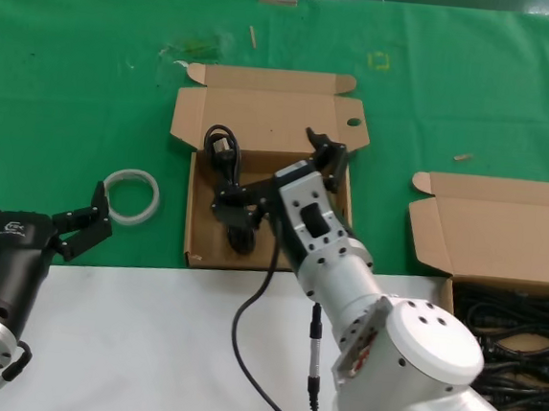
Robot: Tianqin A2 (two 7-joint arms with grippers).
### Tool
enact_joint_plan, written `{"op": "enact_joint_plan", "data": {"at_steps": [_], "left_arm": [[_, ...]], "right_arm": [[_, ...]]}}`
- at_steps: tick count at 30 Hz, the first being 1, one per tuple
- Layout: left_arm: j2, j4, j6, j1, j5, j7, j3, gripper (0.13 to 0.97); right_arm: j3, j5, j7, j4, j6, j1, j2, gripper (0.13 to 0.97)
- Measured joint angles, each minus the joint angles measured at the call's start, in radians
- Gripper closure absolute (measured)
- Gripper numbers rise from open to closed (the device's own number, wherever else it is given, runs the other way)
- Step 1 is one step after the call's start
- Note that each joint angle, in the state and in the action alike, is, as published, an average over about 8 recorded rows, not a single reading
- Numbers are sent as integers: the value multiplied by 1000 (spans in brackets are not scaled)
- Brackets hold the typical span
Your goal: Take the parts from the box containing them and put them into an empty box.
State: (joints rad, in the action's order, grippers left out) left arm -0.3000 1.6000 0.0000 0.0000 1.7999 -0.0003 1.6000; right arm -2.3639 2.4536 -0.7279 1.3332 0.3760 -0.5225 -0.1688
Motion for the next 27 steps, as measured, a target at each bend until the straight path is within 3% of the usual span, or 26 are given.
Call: {"op": "enact_joint_plan", "data": {"at_steps": [27], "left_arm": [[0,0,0,0,0,0,0,132]], "right_arm": [[401,-343,382,140,-197,274,0,129]]}}
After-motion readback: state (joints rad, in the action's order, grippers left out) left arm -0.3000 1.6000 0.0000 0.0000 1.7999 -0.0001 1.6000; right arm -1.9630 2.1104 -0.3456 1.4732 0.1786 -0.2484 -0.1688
